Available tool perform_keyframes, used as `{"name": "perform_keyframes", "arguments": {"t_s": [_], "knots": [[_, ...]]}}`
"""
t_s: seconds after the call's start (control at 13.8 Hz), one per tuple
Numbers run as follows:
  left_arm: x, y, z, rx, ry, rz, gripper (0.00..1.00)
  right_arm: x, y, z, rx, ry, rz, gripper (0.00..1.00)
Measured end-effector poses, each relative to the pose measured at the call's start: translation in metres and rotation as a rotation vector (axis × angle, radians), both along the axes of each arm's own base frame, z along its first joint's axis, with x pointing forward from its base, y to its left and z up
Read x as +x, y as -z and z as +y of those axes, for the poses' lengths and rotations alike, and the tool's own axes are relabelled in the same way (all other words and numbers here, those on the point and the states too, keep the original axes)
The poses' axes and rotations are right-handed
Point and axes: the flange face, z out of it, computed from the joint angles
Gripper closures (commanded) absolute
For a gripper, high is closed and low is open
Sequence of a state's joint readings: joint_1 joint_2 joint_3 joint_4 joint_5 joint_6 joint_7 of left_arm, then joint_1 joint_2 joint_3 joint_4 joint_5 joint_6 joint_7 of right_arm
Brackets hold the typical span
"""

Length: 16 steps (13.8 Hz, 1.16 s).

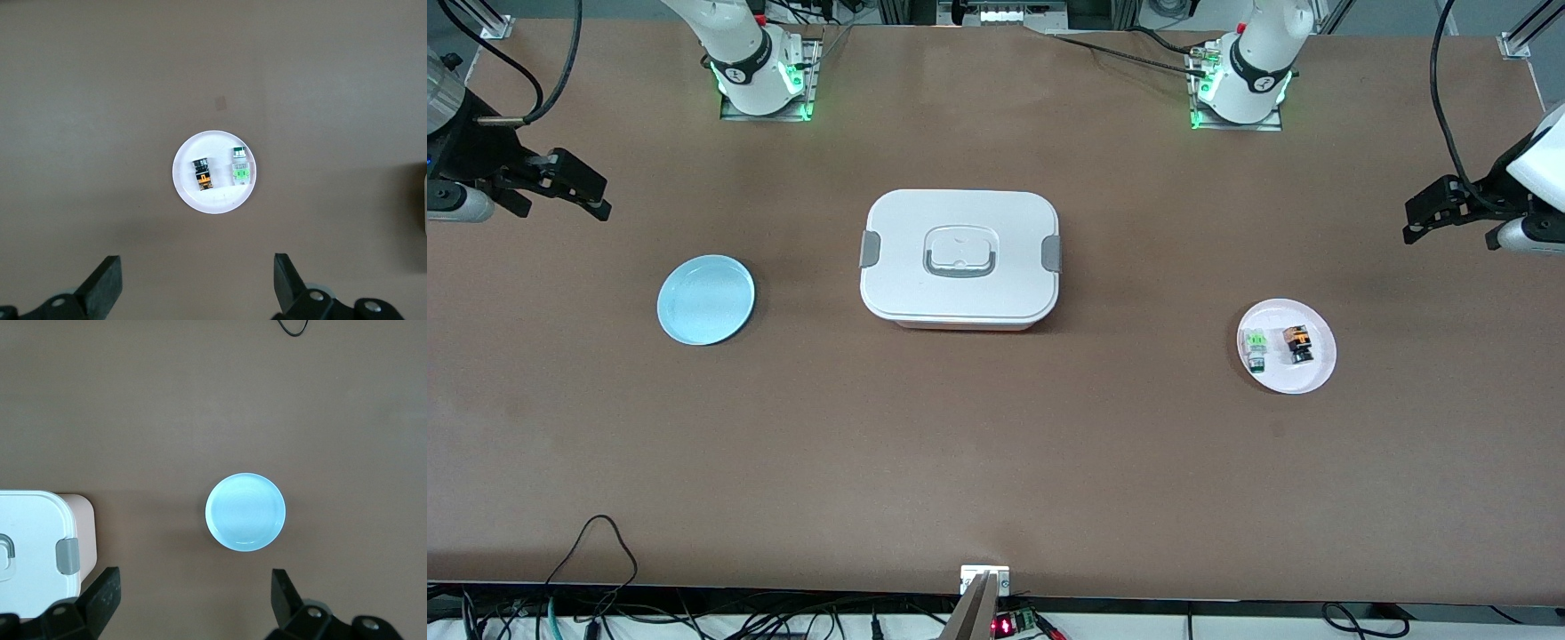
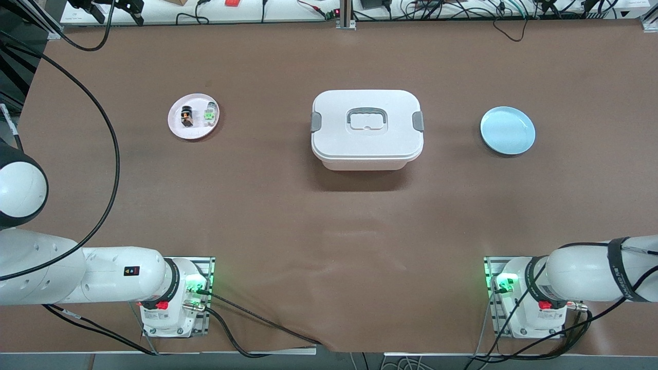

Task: Transfer orange switch to right arm and place
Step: 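Move the left gripper toward the white dish with switches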

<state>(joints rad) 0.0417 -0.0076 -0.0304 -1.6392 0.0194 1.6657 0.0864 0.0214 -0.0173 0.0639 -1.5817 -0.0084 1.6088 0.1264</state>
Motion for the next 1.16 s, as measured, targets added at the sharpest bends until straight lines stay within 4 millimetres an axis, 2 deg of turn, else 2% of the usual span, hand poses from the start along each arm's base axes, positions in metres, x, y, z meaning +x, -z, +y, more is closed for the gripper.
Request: {"name": "perform_keyframes", "arguments": {"t_s": [0.8, 1.16], "knots": [[0.0, 0.002, 0.001, 0.0, -0.002, 0.004, 0.0, -0.005, -0.002, 0.002, -0.003, -0.004, 0.04, 0.0], [0.006, 0.012, 0.001, -0.001, 0.0, 0.022, 0.0, -0.005, -0.001, 0.004, -0.004, -0.007, 0.046, 0.0]]}}
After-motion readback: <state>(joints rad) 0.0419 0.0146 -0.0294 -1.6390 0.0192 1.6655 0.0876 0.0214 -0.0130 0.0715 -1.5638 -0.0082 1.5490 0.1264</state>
